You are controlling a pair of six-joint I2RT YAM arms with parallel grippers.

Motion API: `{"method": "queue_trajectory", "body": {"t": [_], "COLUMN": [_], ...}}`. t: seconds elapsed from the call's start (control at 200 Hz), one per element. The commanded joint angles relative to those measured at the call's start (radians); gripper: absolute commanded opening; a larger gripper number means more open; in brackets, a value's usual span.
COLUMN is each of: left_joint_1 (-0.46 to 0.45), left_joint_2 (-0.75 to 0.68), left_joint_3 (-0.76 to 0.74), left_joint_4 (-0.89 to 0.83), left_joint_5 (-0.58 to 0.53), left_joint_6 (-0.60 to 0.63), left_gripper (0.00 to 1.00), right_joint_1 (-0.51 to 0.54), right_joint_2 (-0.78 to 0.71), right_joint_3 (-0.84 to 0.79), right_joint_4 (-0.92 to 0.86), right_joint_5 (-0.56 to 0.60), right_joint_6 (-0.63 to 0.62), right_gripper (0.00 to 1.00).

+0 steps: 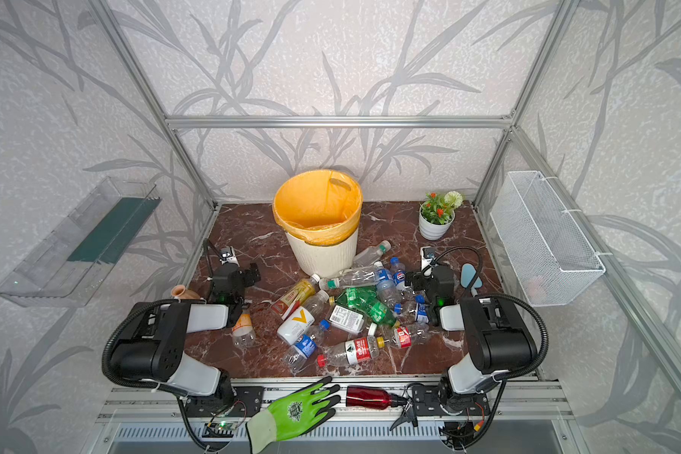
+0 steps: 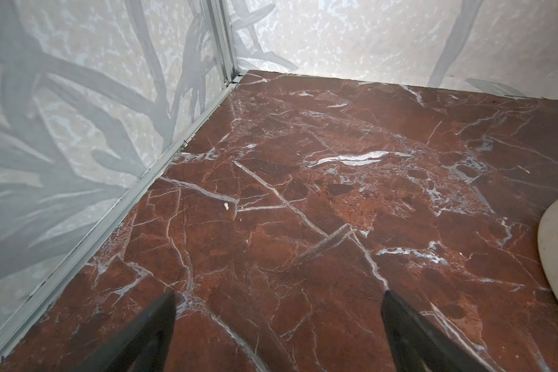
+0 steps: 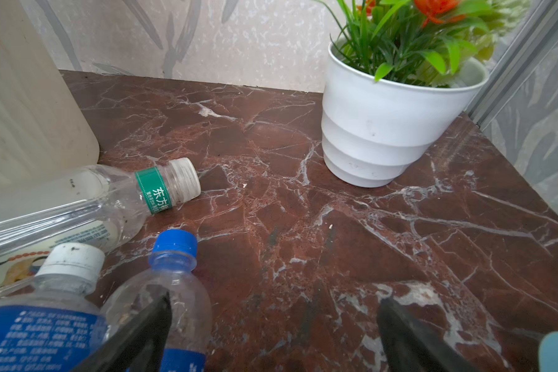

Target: Throw the plastic bottles in the bin

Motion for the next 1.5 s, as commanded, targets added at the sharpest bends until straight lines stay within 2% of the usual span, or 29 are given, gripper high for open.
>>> {"method": "queue_trajectory", "body": {"t": [0.0,0.745,0.875,0.93,1.01,1.11,1.195,1.315,1.42,1.499], "left_joint_1": [0.003,0.001,0.001,0.002,0.001,0.000,0.000,-0.002,-0.008,-0.018], "left_joint_2": [-0.007,-0.006,-0.006,-0.013,-0.056,-0.129,-0.153,-0.182,-0.205,-0.210], "left_joint_3": [0.012,0.012,0.011,0.010,0.055,0.226,0.326,0.356,0.346,0.349], "left_joint_4": [0.001,0.001,0.005,0.007,-0.110,-0.504,-0.680,-0.742,-0.747,-0.772], "left_joint_5": [-0.003,-0.006,-0.007,-0.011,-0.032,-0.091,-0.106,-0.088,-0.087,-0.093], "left_joint_6": [0.015,0.015,0.014,0.014,0.005,-0.069,-0.171,-0.280,-0.350,-0.376], "left_gripper": [0.99,0.99,0.99,0.99,0.99,0.99,0.96,0.93,0.93,0.93], "right_joint_1": [0.000,-0.004,-0.010,-0.012,-0.012,-0.012,-0.011,-0.008,0.015,0.043], "right_joint_2": [0.004,0.005,-0.013,-0.061,-0.156,-0.232,-0.237,-0.180,-0.098,-0.035], "right_joint_3": [0.018,0.015,0.025,0.049,0.114,0.210,0.303,0.467,0.582,0.668], "right_joint_4": [0.011,0.021,-0.008,-0.094,-0.325,-0.574,-0.733,-0.940,-1.026,-1.091], "right_joint_5": [-0.002,-0.008,0.005,0.023,0.047,0.058,0.036,-0.018,-0.072,-0.062], "right_joint_6": [-0.008,0.001,0.015,0.024,0.048,0.131,0.201,0.372,0.468,0.510], "right_gripper": [0.99,1.00,0.97,0.97,0.96,0.96,0.94,0.92,0.92,0.92]}}
